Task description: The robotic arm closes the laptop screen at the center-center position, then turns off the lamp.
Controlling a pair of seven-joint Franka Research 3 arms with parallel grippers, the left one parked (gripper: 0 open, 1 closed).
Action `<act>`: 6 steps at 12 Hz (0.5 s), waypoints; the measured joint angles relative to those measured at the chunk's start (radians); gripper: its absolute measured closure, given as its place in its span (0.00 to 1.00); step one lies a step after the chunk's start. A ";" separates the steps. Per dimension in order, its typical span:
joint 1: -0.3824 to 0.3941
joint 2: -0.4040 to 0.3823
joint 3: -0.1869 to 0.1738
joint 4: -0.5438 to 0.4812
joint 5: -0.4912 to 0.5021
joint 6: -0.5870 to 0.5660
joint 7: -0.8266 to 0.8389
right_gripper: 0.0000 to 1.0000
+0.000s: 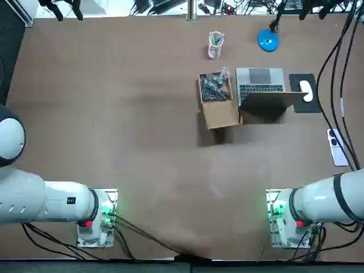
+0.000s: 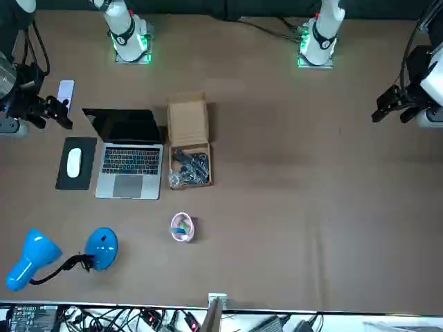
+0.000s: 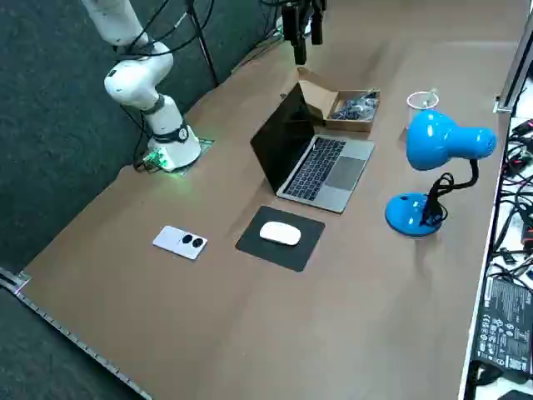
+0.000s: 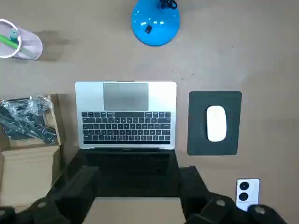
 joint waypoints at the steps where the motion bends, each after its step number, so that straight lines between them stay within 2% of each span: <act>1: 0.000 0.000 0.000 0.000 0.000 0.000 0.000 0.00; 6: 0.001 0.002 0.000 0.000 0.001 0.000 0.000 0.00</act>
